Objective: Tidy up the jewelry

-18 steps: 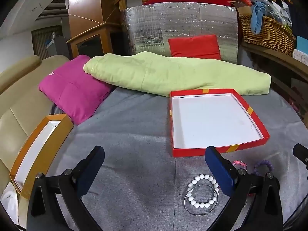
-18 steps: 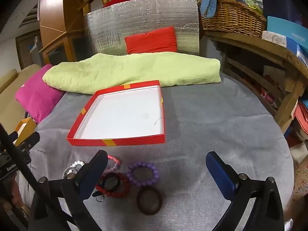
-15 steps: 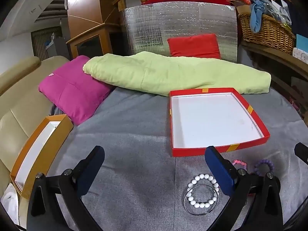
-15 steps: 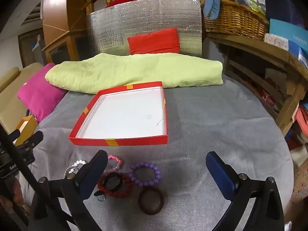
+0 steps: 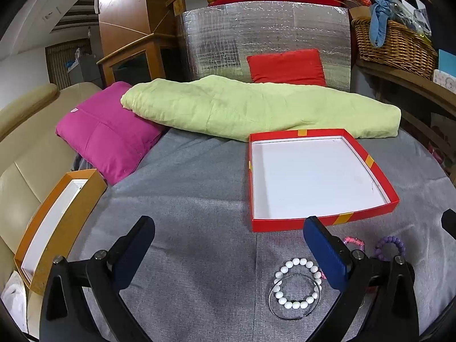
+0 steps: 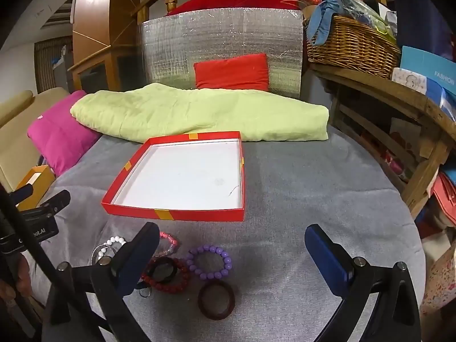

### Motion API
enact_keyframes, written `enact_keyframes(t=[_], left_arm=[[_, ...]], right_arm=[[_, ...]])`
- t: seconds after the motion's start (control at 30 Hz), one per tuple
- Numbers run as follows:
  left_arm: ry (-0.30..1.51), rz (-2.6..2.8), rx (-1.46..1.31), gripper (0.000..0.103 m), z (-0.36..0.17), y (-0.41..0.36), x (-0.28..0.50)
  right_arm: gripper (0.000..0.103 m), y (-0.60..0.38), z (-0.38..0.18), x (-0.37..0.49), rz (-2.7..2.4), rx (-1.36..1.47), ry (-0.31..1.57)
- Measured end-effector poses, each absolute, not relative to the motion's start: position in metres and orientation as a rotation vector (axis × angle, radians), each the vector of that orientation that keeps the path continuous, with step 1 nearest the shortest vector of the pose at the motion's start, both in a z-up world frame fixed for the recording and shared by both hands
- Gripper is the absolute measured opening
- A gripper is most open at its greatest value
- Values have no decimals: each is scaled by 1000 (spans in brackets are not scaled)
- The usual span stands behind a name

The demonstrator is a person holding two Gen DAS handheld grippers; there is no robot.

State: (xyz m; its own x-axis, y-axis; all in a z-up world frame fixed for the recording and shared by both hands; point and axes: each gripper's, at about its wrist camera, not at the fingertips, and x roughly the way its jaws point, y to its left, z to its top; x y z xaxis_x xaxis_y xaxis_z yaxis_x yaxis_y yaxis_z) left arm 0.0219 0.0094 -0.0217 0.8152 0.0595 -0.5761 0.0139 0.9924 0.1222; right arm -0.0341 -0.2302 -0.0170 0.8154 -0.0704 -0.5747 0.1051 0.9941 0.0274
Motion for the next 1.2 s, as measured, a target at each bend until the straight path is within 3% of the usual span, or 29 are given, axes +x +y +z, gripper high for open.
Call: enact_keyframes(t=[1.2], left_arm=[[633, 31, 130, 103, -25, 10, 24]], right_arm=[[103, -225, -24, -27, -75, 71, 628]])
